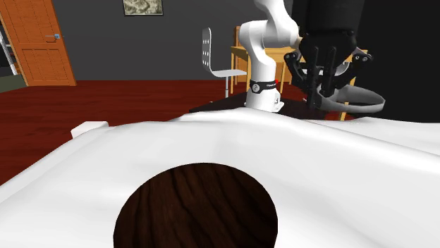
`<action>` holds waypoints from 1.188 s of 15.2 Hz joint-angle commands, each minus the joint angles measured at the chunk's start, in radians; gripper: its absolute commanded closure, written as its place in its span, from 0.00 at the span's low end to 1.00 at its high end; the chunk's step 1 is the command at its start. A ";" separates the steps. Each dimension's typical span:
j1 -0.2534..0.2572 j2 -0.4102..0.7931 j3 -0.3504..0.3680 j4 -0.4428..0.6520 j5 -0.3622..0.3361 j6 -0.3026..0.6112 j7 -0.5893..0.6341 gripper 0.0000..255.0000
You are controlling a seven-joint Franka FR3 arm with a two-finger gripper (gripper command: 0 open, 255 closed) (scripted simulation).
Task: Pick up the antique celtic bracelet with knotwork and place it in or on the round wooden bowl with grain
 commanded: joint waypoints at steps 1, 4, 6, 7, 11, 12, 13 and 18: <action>-0.016 0.041 -0.018 0.049 -0.017 -0.011 -0.028 1.00; -0.036 0.109 -0.044 0.141 -0.040 -0.039 -0.068 1.00; -0.047 0.158 -0.060 0.209 -0.054 -0.062 -0.095 1.00; -0.053 0.183 -0.067 0.245 -0.060 -0.074 -0.108 1.00; -0.069 0.292 -0.096 0.408 -0.084 -0.131 -0.160 1.00; -0.072 0.321 -0.103 0.453 -0.089 -0.148 -0.173 1.00; -0.074 0.352 -0.109 0.502 -0.094 -0.166 -0.186 1.00; -0.076 0.529 -0.141 0.794 -0.116 -0.280 -0.254 1.00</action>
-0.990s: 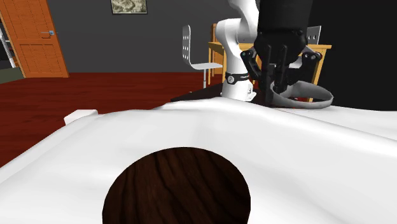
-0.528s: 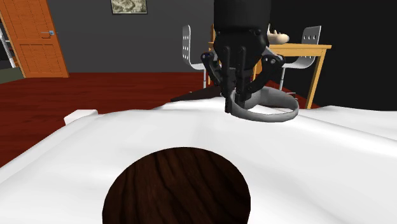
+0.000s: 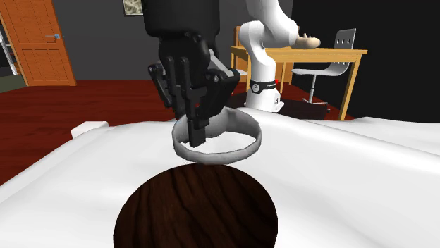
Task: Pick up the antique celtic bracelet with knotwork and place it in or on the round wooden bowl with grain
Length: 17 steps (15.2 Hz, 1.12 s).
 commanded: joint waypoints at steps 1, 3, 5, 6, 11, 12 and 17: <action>0.003 0.085 -0.013 0.146 -0.008 -0.060 -0.031 1.00; 0.002 0.092 -0.014 0.131 -0.010 -0.038 -0.029 1.00; 0.002 0.100 -0.016 0.117 -0.012 -0.016 -0.028 1.00; 0.002 0.105 -0.017 0.111 -0.014 -0.006 -0.027 1.00; 0.002 0.130 -0.021 0.085 -0.020 0.044 -0.024 1.00; 0.002 0.135 -0.022 0.081 -0.021 0.054 -0.023 1.00; 0.002 0.140 -0.023 0.078 -0.022 0.061 -0.022 1.00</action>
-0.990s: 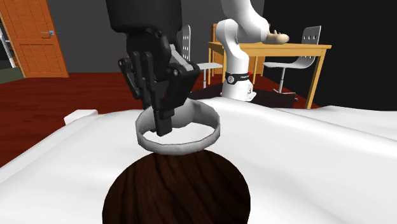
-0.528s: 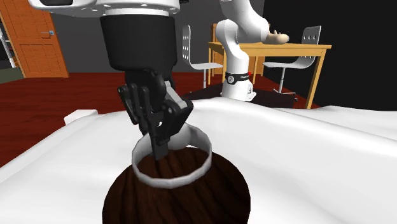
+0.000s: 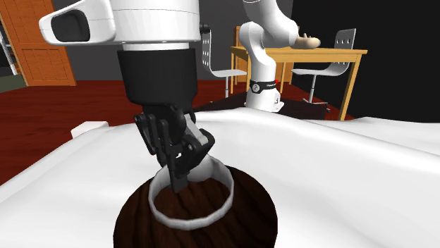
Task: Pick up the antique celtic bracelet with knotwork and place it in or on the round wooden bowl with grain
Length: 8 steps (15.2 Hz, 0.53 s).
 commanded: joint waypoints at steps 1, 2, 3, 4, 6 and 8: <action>0.000 0.000 0.000 0.000 0.000 0.000 0.000 1.00; 0.000 0.000 0.000 0.000 0.000 0.000 0.000 1.00; 0.000 0.000 0.000 0.000 0.000 0.000 0.000 1.00; 0.000 0.000 0.000 0.000 0.000 0.000 0.000 1.00; 0.000 0.000 0.000 0.000 0.000 0.000 0.000 0.00; 0.000 0.000 0.000 0.000 0.000 0.000 0.000 0.00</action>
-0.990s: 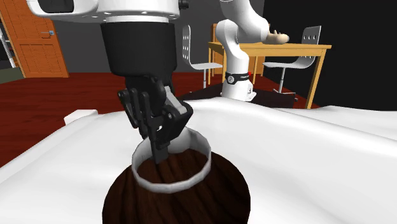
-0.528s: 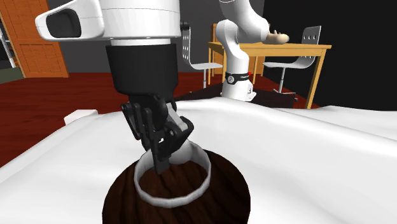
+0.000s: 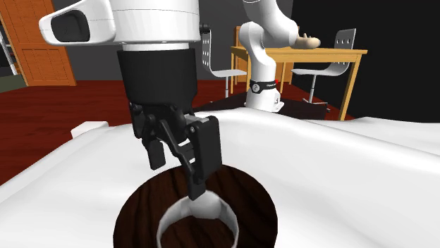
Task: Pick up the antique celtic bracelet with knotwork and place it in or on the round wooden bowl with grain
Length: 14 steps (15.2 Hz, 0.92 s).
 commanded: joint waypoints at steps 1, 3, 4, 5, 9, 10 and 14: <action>0.000 0.000 0.000 0.000 0.000 0.000 0.000 0.00; 0.000 -0.013 0.002 0.012 0.003 -0.025 -0.002 0.00; -0.001 -0.025 0.005 0.026 0.006 -0.050 -0.004 0.00; 0.000 -0.035 0.007 0.042 0.009 -0.077 -0.006 0.00; 0.000 -0.043 0.008 0.057 0.011 -0.098 -0.008 0.00; 0.000 -0.043 0.008 0.057 0.011 -0.098 -0.008 0.00; 0.000 -0.043 0.008 0.057 0.011 -0.098 -0.008 0.00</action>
